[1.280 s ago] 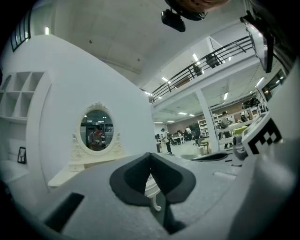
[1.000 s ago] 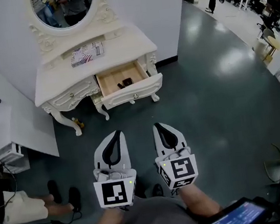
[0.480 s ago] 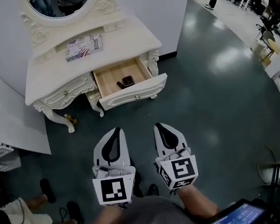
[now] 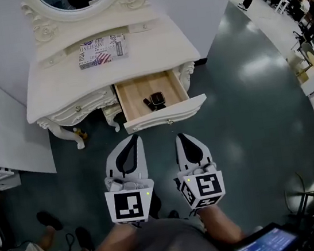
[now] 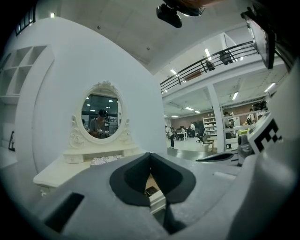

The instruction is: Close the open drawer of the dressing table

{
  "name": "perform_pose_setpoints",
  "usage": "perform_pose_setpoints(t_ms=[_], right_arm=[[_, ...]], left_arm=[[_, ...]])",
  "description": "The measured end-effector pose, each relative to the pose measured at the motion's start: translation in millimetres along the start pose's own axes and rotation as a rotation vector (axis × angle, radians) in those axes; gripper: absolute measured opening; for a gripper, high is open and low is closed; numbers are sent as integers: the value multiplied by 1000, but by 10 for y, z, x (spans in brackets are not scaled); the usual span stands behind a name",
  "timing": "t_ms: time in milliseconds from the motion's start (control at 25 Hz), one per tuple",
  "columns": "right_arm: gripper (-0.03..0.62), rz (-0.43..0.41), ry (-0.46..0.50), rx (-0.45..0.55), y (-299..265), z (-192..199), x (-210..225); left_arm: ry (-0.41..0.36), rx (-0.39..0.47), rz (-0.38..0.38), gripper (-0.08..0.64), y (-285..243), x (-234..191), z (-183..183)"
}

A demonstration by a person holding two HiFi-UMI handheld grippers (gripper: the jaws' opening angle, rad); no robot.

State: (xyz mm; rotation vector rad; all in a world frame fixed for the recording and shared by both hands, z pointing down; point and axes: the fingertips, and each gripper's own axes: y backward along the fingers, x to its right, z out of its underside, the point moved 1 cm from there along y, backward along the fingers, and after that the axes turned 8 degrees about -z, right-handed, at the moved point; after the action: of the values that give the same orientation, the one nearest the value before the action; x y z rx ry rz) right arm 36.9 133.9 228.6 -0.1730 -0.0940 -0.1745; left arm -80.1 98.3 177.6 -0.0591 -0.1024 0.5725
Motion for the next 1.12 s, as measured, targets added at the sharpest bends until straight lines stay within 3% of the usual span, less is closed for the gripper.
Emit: perform_pose_setpoints(t_ms=[360,600,960,1120], right_arm=[[15,25,26,23,-531,-282,37],[15,56,54,31,-635,-359,159],[15,28,30,29,-831,-208,371],[15,40,2,-2,-931,-30,511]], left_arm=[[14,34,7,15,-442,-425,-168],[19,37,22,15,-548,-461,-186],[38,29,93,15,-759,-283,-86],[27,-20,102,15,-915,-223,95]])
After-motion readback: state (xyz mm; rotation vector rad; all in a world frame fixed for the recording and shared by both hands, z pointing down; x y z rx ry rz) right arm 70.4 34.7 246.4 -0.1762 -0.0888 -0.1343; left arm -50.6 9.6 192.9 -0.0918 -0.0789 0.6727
